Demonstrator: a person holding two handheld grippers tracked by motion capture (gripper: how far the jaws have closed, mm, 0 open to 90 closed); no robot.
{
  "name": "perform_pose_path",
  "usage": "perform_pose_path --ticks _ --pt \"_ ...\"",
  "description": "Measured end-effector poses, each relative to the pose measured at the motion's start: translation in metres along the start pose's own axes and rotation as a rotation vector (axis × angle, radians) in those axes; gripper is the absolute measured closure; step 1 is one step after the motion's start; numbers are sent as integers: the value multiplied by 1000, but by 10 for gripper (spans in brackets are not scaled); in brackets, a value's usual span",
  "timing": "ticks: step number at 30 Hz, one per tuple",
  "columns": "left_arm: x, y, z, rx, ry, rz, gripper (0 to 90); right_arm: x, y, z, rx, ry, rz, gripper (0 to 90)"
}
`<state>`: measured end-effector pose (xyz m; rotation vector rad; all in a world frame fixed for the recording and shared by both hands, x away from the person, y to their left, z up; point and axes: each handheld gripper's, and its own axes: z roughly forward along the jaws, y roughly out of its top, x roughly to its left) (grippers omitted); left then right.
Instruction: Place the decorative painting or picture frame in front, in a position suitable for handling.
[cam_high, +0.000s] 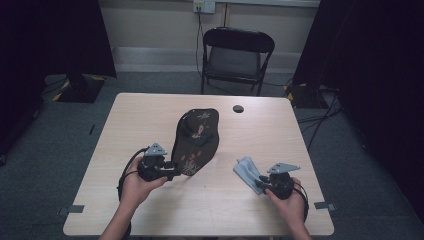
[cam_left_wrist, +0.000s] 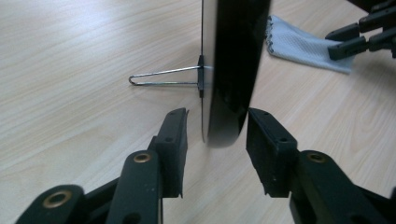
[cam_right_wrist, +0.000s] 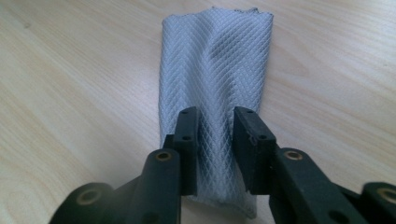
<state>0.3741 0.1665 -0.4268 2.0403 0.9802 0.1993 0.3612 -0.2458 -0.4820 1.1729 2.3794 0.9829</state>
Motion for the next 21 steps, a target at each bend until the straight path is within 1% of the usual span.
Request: perform_pose_path --ticks 1,2,3,4,5,6,7,8,10,11,12,13,15,17,18,19,21 --pt "1 1 2 -7 -6 -10 584 -1 0 0 -11 -5 14 668" --pt "0 1 4 -10 6 -5 585 -1 0 -1 -13 -13 15 657" --pt "0 1 4 3 26 5 607 -1 0 -2 -19 -22 13 643" --pt "1 1 5 4 37 3 630 -1 0 -3 -22 -24 13 629" --pt "1 1 5 1 31 -6 656 -1 0 -3 -26 -29 17 614" --pt "0 1 5 1 30 -6 738 -1 0 -4 -29 -33 19 608" --pt "0 2 5 10 41 0 775 -2 0 -5 -32 -36 18 596" --pt "-1 3 5 18 30 -3 772 -3 1 -5 -33 -40 25 580" --pt "-1 4 5 18 26 -7 781 -3 1 -5 -36 -41 30 570" --pt "0 5 6 5 25 -7 782 -3 1 -6 -45 -47 27 540" --pt "0 5 6 5 25 -7 783 -2 1 -6 -48 -50 24 536" --pt "0 5 7 -2 23 -17 783 -2 2 -7 -49 -59 22 518" --pt "1 7 10 -3 23 -9 783 -2 3 -6 -54 -66 25 489" --pt "1 8 11 -4 24 -11 783 -1 3 -5 -52 -67 20 489" --pt "1 8 12 -8 20 -13 784 1 5 -3 -54 -62 10 510" --pt "2 10 14 -2 21 -6 784 2 6 -1 -50 -54 2 508" --pt "2 11 15 -4 22 -5 783 3 7 0 -41 -46 -4 508"
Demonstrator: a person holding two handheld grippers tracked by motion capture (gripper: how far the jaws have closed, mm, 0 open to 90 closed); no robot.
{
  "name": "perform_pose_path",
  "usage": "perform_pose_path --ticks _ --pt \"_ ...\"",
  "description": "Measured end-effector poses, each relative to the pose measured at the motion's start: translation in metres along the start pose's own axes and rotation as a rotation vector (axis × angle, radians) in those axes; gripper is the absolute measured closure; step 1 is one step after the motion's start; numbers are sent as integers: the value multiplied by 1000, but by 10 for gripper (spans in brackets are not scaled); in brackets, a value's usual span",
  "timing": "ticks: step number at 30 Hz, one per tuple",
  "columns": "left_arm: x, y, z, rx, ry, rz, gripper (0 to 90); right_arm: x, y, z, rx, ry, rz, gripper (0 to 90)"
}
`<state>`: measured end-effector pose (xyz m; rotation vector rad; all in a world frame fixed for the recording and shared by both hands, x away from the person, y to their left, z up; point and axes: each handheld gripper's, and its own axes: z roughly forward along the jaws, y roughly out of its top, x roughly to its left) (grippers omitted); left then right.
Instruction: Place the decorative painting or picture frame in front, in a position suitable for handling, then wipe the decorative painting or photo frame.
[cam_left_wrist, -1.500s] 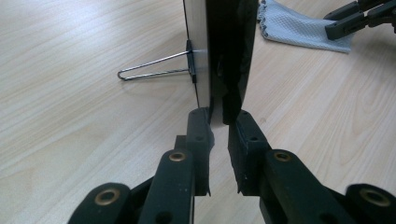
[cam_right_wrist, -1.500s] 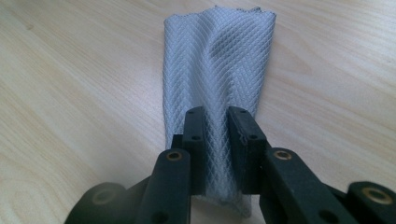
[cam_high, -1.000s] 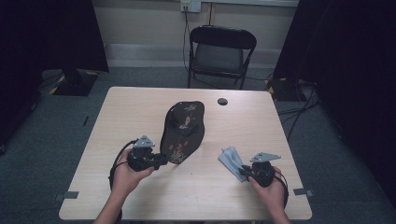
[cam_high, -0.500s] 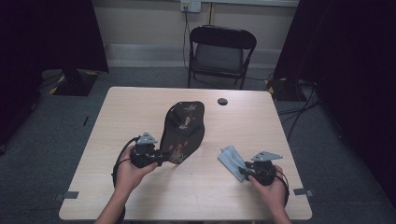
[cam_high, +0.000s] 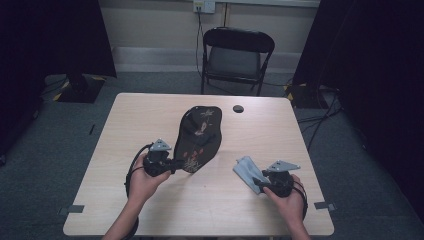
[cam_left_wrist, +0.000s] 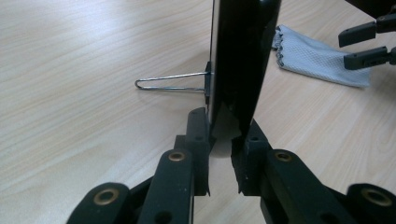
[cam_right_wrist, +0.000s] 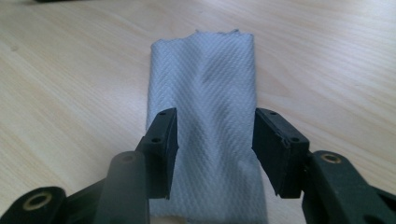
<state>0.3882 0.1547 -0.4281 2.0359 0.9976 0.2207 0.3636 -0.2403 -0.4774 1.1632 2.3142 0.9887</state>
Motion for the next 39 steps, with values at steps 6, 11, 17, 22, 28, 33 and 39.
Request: perform_pose_path --ticks 6,11,17,22,28,33,39 --pt "0 2 0 28 3 11 753 1 1 11 52 -19 12 479" --pt "-2 0 1 56 2 -6 670 2 0 8 69 -21 26 479" --pt "-3 0 2 101 21 14 586 3 1 8 81 -24 23 477" --pt "-2 -2 2 97 8 -8 552 2 2 9 93 -19 23 477" --pt "-4 -4 0 95 -12 -36 522 1 0 9 80 -12 27 478" --pt "-4 -3 -2 78 -4 -30 498 1 1 9 81 -15 26 485" --pt "-3 -3 -5 64 5 -38 495 0 -2 8 62 -24 27 541"
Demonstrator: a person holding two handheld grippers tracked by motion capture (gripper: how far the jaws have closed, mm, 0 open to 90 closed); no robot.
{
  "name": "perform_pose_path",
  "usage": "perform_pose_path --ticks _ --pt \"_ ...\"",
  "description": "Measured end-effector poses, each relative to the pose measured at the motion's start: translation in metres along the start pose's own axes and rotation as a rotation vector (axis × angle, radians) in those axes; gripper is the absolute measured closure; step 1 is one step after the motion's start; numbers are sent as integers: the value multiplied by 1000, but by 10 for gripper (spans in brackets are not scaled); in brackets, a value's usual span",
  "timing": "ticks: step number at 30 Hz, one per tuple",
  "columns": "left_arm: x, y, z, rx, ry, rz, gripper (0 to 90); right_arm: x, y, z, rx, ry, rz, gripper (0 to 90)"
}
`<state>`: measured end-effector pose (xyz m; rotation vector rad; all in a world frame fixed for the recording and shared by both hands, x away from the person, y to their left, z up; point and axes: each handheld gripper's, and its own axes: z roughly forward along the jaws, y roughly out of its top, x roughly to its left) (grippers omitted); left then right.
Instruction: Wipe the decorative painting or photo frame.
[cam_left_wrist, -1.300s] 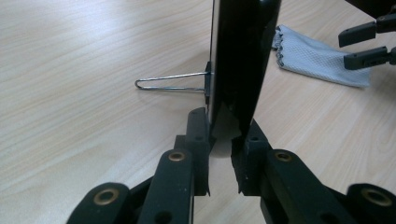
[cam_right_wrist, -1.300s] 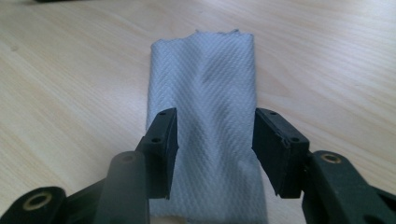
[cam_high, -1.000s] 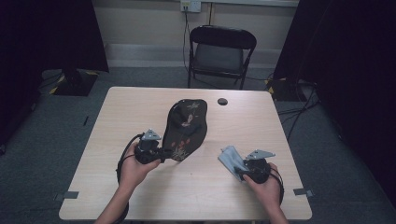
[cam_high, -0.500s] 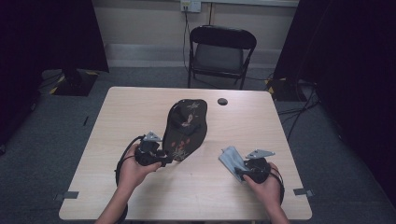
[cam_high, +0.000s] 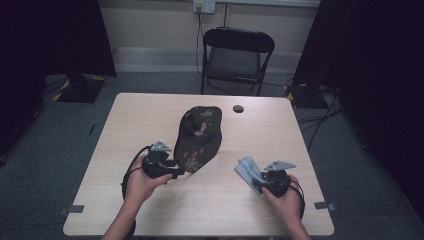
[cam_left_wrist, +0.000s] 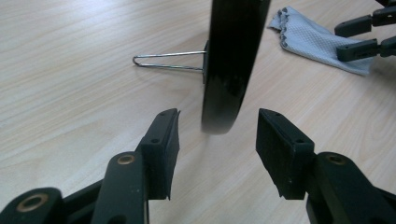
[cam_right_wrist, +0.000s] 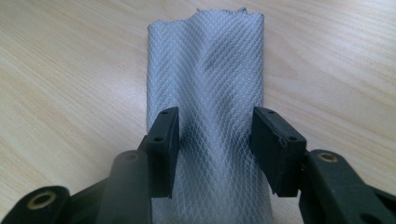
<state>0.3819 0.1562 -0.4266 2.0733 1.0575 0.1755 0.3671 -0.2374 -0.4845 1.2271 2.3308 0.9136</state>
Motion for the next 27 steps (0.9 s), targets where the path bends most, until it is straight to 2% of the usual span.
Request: perform_pose_path --ticks 1,3,4,5,11,19,27 --pt "0 0 0 10 -14 -5 497 0 0 0 -3 2 1 566" --pt "0 -1 0 -2 -9 -12 496 0 -1 0 -5 3 1 588" --pt "0 -1 0 3 -20 -7 495 0 -1 -1 -9 4 5 654" --pt "0 -1 0 3 -20 -7 494 0 -1 -1 -10 6 7 678" --pt "-2 0 2 -4 -31 -10 471 -1 0 -2 4 11 3 779" --pt "-3 0 2 -9 -37 -10 450 0 3 -2 28 11 16 791" --pt "0 -1 0 -10 -34 -28 432 -1 3 -2 26 21 34 803"
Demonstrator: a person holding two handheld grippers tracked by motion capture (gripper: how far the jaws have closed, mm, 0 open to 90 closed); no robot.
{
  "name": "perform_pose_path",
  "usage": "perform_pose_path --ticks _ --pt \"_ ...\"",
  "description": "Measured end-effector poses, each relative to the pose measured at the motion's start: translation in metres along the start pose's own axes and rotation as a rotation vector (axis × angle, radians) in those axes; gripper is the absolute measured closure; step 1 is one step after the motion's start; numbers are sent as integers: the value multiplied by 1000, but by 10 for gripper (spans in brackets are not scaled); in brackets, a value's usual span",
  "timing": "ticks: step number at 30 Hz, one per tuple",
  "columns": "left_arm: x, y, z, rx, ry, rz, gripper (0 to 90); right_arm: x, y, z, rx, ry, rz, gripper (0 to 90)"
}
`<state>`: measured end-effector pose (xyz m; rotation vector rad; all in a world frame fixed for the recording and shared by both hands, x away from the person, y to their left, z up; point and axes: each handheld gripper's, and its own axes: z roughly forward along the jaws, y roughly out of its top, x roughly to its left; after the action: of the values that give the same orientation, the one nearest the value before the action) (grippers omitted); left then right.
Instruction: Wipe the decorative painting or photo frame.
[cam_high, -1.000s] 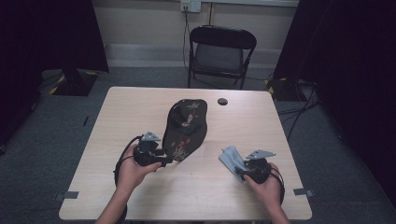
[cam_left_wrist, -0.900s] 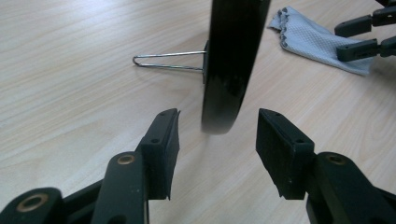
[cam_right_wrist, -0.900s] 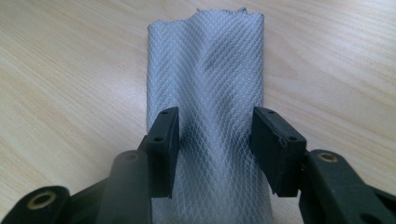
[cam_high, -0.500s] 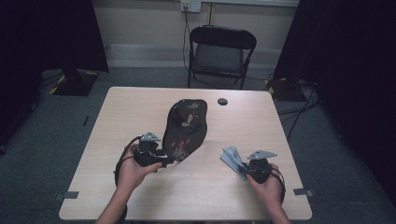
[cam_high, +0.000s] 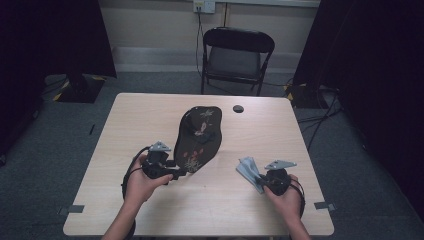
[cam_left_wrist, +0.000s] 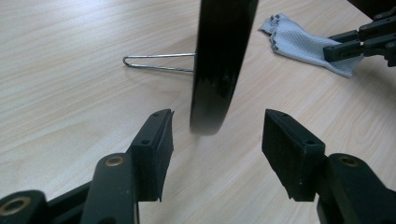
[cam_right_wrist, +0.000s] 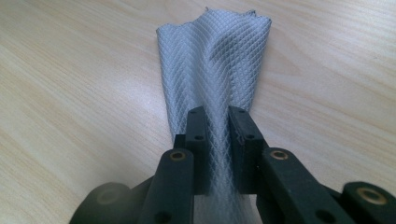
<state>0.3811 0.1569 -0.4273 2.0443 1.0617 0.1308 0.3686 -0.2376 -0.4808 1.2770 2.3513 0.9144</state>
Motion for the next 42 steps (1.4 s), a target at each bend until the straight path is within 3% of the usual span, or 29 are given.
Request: perform_pose_path --ticks 8,13,24,30,35,36,39,42 --pt "-1 2 -1 -11 -4 2 432 -2 3 -2 -2 35 46 814" --pt "1 0 -1 -13 -4 -6 433 3 10 -7 -15 42 15 817" --pt "2 0 -2 -12 -1 -12 431 9 23 -19 -50 70 14 818" --pt "2 -2 2 2 5 -1 448 13 46 -32 -88 62 -29 818" --pt "1 -2 5 -1 18 5 471 15 65 -40 -120 71 -37 818" --pt "2 -2 5 5 13 11 480 16 77 -47 -143 72 -47 818" --pt "2 -2 5 -1 12 3 487 16 86 -51 -158 78 -48 818" --pt "3 -3 5 -9 17 2 496 22 105 -55 -172 61 -83 817"
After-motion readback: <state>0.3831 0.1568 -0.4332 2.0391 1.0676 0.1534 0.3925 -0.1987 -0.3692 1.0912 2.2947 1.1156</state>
